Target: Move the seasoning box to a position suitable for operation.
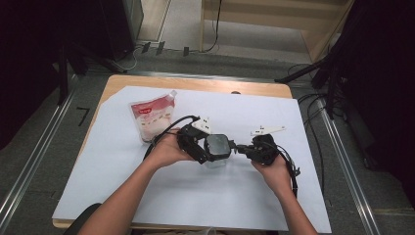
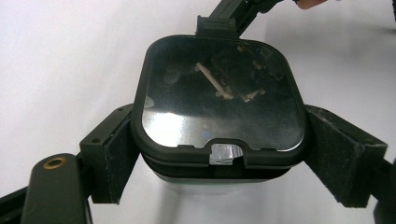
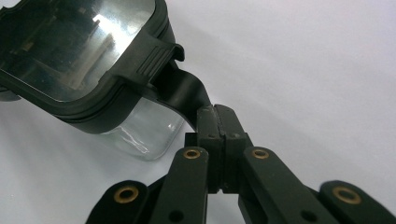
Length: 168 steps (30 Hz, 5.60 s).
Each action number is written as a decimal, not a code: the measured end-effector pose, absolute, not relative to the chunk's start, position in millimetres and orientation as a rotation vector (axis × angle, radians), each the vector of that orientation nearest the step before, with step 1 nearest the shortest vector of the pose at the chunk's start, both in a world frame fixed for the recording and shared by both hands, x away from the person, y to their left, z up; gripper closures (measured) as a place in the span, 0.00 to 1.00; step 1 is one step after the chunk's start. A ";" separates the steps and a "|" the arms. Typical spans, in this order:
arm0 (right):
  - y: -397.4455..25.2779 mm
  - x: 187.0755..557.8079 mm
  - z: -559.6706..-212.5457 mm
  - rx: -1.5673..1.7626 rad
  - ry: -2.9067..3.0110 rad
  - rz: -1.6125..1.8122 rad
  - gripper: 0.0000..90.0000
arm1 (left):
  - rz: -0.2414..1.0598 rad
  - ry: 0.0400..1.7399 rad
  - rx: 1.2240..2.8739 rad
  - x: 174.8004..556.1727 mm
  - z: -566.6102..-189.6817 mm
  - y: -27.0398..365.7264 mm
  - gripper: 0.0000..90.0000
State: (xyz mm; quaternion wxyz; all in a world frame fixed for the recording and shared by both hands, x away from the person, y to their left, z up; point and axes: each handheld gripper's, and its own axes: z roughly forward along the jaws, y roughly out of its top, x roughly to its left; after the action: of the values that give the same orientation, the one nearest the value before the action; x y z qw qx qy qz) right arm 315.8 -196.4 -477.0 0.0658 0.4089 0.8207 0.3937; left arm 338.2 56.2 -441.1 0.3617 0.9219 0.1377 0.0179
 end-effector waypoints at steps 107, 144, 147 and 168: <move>-196.3 308.9 -476.6 1.242 2.478 1.192 1.00 | -0.155 0.227 2.351 341.6 -409.1 20.3 0.94; -204.3 295.6 -473.1 1.257 2.472 1.239 1.00 | -0.155 0.382 2.264 345.6 -412.1 45.5 0.65; -202.8 289.1 -471.0 1.229 2.476 1.241 1.00 | -0.190 0.438 2.256 347.8 -411.4 49.3 0.59; -146.8 253.1 -470.7 1.035 2.588 1.278 1.00 | -0.111 0.488 2.247 340.6 -401.3 105.9 0.54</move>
State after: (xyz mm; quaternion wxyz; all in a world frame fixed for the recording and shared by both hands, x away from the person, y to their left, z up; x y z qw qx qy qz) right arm 253.1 -146.8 -470.7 0.0377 0.3372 0.8434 0.4166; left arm 340.6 105.9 -401.3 0.4075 0.8913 0.1937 -0.0440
